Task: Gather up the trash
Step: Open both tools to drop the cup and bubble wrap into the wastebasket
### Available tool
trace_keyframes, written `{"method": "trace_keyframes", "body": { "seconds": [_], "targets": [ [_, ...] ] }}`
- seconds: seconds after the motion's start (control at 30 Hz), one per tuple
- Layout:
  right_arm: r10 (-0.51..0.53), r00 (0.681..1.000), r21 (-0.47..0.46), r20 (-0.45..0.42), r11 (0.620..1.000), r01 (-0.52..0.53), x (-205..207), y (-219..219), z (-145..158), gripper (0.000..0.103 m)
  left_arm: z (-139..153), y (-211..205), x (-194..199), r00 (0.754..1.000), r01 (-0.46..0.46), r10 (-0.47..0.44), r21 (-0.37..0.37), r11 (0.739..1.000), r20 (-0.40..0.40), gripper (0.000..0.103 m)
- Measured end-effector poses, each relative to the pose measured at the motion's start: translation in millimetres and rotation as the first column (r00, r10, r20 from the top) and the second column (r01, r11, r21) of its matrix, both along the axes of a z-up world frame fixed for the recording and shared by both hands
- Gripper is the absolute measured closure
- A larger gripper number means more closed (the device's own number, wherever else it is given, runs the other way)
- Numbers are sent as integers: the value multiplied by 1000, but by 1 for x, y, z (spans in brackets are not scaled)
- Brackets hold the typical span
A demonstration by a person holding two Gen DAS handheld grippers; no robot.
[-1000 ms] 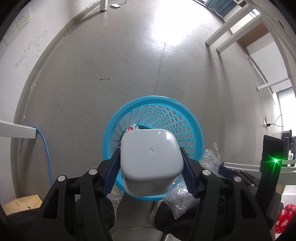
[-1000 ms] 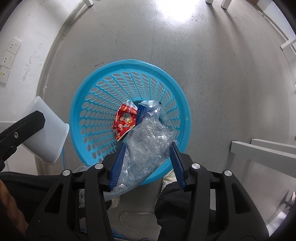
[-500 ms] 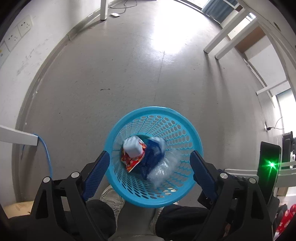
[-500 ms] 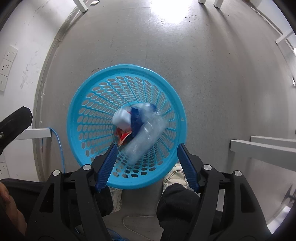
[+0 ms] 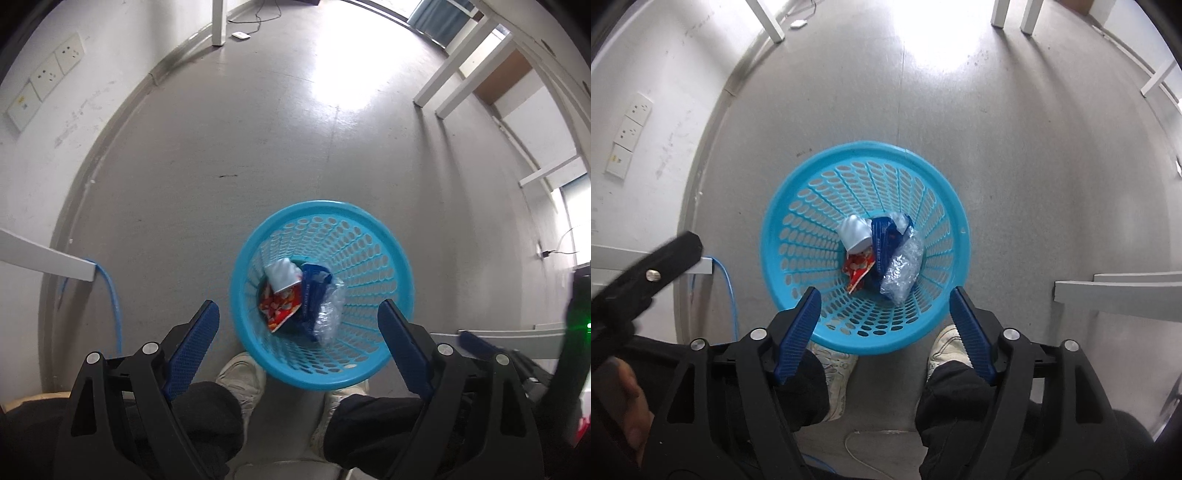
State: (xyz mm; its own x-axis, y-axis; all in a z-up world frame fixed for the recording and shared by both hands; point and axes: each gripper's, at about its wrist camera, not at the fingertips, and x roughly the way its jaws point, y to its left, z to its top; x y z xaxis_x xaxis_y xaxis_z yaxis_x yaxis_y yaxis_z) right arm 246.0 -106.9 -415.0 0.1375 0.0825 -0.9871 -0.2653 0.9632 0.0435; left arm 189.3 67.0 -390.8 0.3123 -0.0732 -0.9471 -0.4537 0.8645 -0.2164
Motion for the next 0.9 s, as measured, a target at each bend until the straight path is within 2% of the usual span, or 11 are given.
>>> {"method": "trace_keyframes", "body": {
  "seconds": [0.1, 0.33, 0.53, 0.7, 0.77, 0.9],
  "targets": [
    [7, 999, 7, 50, 1000, -8, -11, -2, 17, 34, 3, 0, -8, 1000, -10, 10, 18, 1000, -4, 17],
    [52, 989, 49, 137, 997, -59, -44, -8, 54, 33, 27, -9, -32, 998, 18, -21, 52, 998, 54, 16],
    [90, 973, 89, 212, 990, -111, -78, -15, 91, 22, 43, -18, -53, 994, 37, -43, 60, 998, 100, 16],
    [84, 968, 120, 238, 986, -115, -104, -22, 114, 22, 60, -30, -75, 986, 49, -63, 94, 994, 154, 16],
    [93, 966, 151, 240, 980, -132, -118, -27, 125, 17, 67, -34, -85, 982, 43, -62, 107, 993, 181, 16],
    [104, 956, 153, 273, 977, -150, -140, -38, 149, 16, 87, -29, -103, 975, 21, -42, 95, 995, 220, 16]
  ]
}}
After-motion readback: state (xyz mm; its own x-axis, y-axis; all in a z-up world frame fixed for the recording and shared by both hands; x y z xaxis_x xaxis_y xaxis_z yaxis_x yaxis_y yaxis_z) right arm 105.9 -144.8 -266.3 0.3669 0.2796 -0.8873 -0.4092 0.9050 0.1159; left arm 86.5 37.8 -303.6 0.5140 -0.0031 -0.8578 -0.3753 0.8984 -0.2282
